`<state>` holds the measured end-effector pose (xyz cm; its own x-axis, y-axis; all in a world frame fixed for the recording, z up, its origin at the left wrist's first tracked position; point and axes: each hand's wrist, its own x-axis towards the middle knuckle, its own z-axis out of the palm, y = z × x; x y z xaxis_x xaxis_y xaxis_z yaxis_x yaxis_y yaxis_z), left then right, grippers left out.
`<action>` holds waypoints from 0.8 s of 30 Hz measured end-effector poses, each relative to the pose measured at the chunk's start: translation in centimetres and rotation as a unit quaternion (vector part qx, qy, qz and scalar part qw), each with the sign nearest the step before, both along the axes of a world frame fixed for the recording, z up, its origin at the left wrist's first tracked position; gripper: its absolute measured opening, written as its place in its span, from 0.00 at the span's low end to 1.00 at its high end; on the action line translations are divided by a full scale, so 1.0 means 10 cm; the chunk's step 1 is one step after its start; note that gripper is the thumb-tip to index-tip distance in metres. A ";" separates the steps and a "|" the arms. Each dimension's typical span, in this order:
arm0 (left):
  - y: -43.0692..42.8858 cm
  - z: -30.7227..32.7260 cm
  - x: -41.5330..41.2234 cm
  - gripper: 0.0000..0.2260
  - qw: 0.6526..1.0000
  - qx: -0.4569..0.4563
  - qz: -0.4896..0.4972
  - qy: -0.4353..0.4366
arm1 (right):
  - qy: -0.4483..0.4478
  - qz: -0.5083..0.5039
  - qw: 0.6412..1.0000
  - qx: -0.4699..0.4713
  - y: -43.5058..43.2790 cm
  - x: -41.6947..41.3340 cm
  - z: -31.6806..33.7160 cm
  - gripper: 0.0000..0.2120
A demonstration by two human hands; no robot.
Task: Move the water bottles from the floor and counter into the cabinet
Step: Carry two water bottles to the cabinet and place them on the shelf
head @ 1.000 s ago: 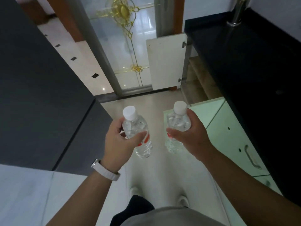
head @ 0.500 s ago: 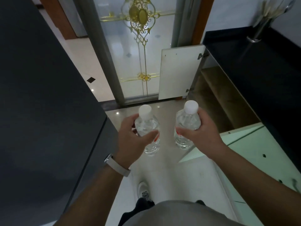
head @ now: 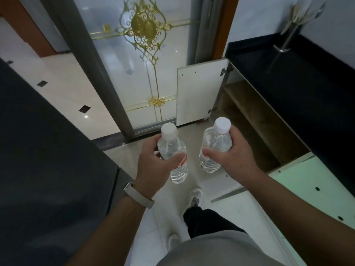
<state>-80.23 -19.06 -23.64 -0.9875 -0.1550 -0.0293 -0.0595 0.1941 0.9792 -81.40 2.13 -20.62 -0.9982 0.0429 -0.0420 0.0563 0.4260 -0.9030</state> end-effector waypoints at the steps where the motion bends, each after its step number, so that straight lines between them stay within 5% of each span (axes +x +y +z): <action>1: 0.00 -0.02 -0.11 0.30 1.000 -0.005 -0.006 -0.003 | 0.000 -0.005 1.000 -0.003 0.01 -0.10 -0.04 0.32; 13: 0.36 -0.10 -1.81 0.34 0.994 -0.051 -0.069 -0.065 | -0.034 -0.058 0.995 -0.069 0.42 -1.65 -0.42 0.31; 20: 0.93 0.04 -2.67 0.26 0.987 -0.080 -0.133 -0.048 | -0.019 -0.122 0.990 -0.070 0.91 -2.36 -0.31 0.26; 24: 1.28 0.13 -3.01 0.30 0.977 -0.100 -0.185 -0.035 | -0.018 -0.180 0.980 -0.083 1.22 -2.44 -0.28 0.24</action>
<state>-110.28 -6.29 -22.38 -0.9735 0.2033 -0.1050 -0.0146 0.4030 0.9151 -105.77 14.34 -23.39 -0.9173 0.3819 -0.1125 0.2087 0.2205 -0.9528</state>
